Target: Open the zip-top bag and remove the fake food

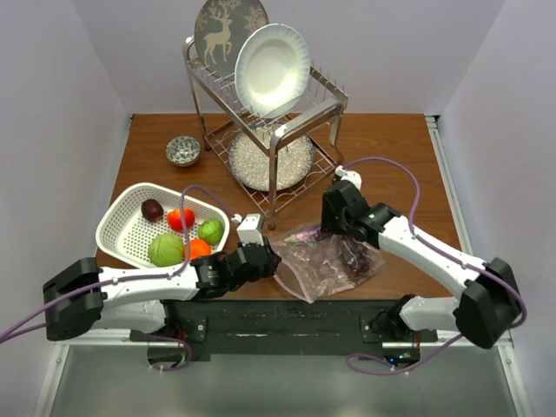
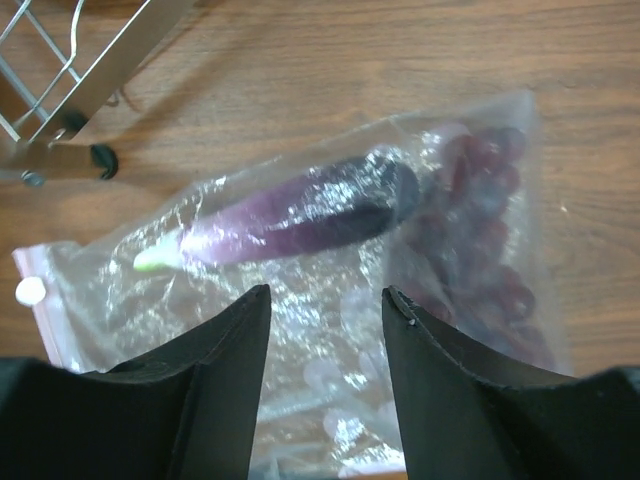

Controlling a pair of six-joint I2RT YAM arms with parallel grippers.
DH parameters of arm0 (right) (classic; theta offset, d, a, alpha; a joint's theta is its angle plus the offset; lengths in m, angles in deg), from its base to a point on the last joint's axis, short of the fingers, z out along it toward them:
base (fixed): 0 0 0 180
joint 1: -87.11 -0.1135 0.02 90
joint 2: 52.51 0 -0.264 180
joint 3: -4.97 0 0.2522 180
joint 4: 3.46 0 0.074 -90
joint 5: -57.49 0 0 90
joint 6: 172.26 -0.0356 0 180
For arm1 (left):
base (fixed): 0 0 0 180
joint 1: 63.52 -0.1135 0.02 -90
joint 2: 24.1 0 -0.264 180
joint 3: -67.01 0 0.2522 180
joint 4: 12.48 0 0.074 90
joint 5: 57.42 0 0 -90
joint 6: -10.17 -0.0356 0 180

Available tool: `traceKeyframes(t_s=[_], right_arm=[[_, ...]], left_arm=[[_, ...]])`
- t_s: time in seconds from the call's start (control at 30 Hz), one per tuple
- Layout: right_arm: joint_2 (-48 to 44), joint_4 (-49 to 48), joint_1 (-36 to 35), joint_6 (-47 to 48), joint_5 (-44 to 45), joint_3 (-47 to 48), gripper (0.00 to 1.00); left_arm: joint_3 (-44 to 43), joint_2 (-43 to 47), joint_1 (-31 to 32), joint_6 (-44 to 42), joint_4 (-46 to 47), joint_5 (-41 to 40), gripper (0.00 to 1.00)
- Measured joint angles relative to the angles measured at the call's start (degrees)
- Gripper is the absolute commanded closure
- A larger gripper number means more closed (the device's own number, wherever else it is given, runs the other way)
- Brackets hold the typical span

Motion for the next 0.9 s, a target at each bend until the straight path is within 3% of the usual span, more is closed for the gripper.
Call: traceKeyframes(t_s=[0.37,0.9], right_arm=[[13.7,-8.94,-0.33,0.15,-4.33,2.45,0.55],[17.42,-12.04,-3.02,0.72,-2.32,4.39,0.54]], left_arm=[[4.59,-3.17,0.11,1.33,10.91,2.86,0.92],[10.23,3.69,2.99,4.94,10.08,3.56,0.92]])
